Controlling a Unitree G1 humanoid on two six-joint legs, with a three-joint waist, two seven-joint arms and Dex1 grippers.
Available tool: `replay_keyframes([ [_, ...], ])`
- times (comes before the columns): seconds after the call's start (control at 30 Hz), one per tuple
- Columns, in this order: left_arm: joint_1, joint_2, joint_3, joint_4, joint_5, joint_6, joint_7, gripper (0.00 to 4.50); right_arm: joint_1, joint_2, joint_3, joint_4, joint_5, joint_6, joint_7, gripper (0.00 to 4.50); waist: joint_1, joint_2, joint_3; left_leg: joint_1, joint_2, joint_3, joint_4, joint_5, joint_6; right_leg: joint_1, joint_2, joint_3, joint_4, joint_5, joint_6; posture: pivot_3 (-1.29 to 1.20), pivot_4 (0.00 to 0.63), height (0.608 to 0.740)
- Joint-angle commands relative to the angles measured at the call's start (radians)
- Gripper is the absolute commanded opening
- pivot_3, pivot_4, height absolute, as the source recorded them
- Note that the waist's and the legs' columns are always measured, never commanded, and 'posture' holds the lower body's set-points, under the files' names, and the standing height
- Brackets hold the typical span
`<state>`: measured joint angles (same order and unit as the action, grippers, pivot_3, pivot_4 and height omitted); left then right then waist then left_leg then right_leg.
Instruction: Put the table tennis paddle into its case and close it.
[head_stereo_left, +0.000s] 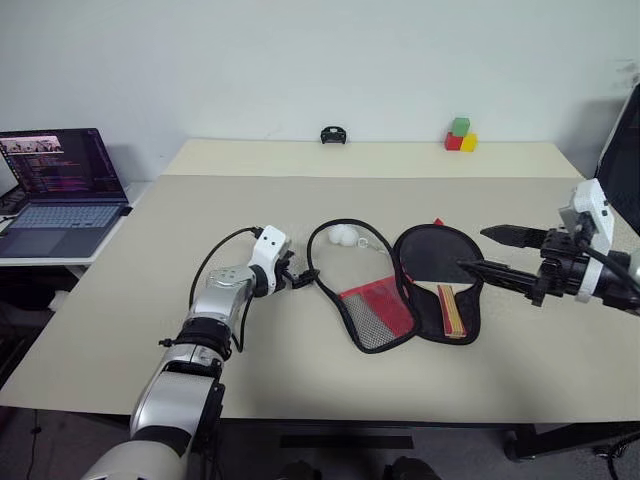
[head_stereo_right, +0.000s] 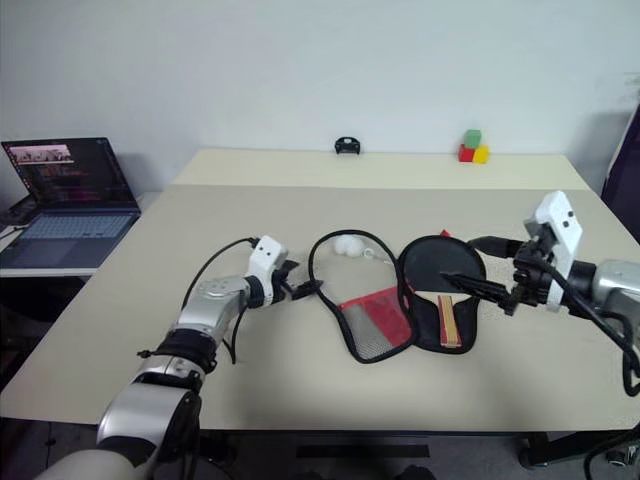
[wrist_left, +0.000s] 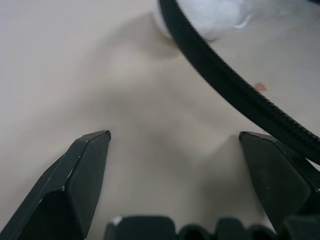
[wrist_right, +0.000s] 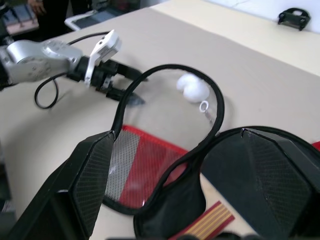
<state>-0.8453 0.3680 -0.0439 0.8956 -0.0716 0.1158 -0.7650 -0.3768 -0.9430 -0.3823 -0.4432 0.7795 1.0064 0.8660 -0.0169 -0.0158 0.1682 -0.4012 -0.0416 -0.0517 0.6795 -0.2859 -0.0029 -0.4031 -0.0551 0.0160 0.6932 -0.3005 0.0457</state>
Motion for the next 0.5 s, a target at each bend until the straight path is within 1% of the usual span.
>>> replay_keyframes([
  [0.03, -0.019, -0.019, -0.01, 0.017, 0.008, -0.018, -0.037, 4.5, -0.002, -0.028, -0.044, -0.011, 0.017, -0.037, 0.01, 4.44, 0.001, 0.0, 0.0, 0.0, 0.0, 0.0, 0.0, 0.0, 0.0, 0.0, 0.0, 0.0, 0.0, 0.0, 0.0, 0.0, 0.15, 0.74],
  [0.13, -0.021, -0.034, -0.012, 0.019, 0.009, -0.023, -0.043, 4.5, 0.001, -0.033, -0.044, -0.012, 0.021, -0.042, 0.008, 4.44, 0.008, 0.0, 0.0, 0.0, 0.0, 0.0, 0.0, 0.0, 0.0, 0.0, 0.0, 0.0, 0.0, 0.0, 0.0, 0.0, 0.15, 0.74],
  [0.27, -0.02, -0.07, -0.021, -0.053, -0.008, -0.003, -0.082, 4.5, 0.009, -0.044, -0.045, -0.016, 0.022, -0.047, 0.011, 4.44, 0.018, 0.0, 0.0, 0.0, 0.0, 0.0, 0.0, 0.0, 0.0, 0.0, 0.0, 0.0, 0.0, 0.0, 0.0, 0.0, 0.15, 0.74],
  [0.37, -0.032, -0.127, -0.04, -0.205, -0.065, 0.081, -0.162, 4.5, 0.015, -0.057, -0.062, -0.008, 0.018, -0.05, 0.014, 4.44, 0.024, -0.002, 0.001, -0.001, 0.0, 0.0, 0.001, 0.0, 0.0, 0.0, 0.0, 0.0, 0.0, 0.0, 0.0, 0.0, 0.15, 0.74],
  [0.5, -0.066, -0.199, -0.052, -0.325, -0.109, 0.178, -0.188, 4.5, 0.025, -0.069, -0.087, -0.005, 0.016, -0.05, 0.008, 4.44, 0.026, -0.002, 0.001, -0.003, 0.0, -0.001, 0.001, 0.0, 0.0, 0.0, 0.0, 0.0, -0.002, 0.0, 0.0, 0.0, 0.15, 0.74],
])
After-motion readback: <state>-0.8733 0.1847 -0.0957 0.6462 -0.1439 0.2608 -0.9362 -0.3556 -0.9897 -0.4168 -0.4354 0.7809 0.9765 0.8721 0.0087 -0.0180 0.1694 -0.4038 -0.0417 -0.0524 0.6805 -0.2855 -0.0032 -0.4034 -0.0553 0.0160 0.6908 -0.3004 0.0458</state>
